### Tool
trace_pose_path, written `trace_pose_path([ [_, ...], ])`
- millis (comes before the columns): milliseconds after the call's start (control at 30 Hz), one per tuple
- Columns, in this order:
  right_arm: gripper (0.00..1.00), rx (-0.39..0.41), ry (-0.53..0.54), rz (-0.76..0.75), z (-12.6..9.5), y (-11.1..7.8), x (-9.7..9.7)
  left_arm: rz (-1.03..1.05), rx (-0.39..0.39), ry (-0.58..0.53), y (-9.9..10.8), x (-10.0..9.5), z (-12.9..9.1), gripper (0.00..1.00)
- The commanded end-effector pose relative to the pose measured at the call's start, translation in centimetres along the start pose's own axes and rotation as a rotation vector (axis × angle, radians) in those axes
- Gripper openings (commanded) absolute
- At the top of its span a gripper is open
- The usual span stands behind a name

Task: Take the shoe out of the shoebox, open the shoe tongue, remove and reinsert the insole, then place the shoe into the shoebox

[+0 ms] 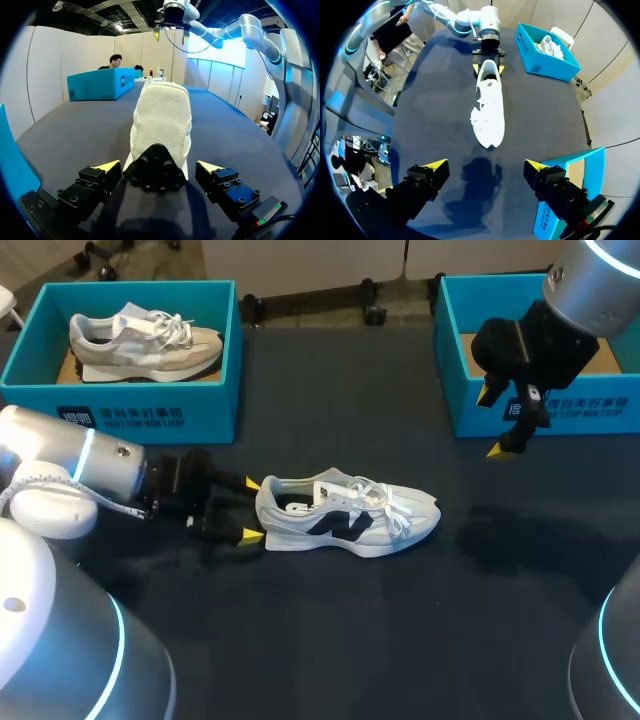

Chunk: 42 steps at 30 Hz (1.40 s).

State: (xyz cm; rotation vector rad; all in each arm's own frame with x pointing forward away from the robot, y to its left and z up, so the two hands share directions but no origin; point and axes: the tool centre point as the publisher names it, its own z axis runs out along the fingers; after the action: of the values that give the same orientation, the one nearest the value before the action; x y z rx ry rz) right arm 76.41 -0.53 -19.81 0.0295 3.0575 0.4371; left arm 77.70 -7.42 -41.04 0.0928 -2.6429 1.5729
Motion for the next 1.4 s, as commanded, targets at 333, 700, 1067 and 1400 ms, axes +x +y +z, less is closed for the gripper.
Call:
trace_pose_path([
  [333, 1.0, 0.003, 0.001, 0.0, 0.1, 0.0, -0.1, 0.024, 0.049, 0.046, -0.6, -0.5, 1.0, 1.0],
  [700, 1.0, 0.003, 0.001, 0.0, 0.1, 0.0, -0.1, 0.052, 0.066, 0.065, -1.2, -0.6, 2.0, 1.0],
  [1067, 1.0, 0.003, 0.001, 0.0, 0.1, 0.0, -0.1, 0.057, 0.069, 0.083, -1.5, -0.3, 3.3, 1.0],
  [1400, 1.0, 0.003, 0.001, 0.0, 0.1, 0.0, -0.1, 0.056, 0.072, 0.09, -1.8, 0.0, 4.7, 1.0],
])
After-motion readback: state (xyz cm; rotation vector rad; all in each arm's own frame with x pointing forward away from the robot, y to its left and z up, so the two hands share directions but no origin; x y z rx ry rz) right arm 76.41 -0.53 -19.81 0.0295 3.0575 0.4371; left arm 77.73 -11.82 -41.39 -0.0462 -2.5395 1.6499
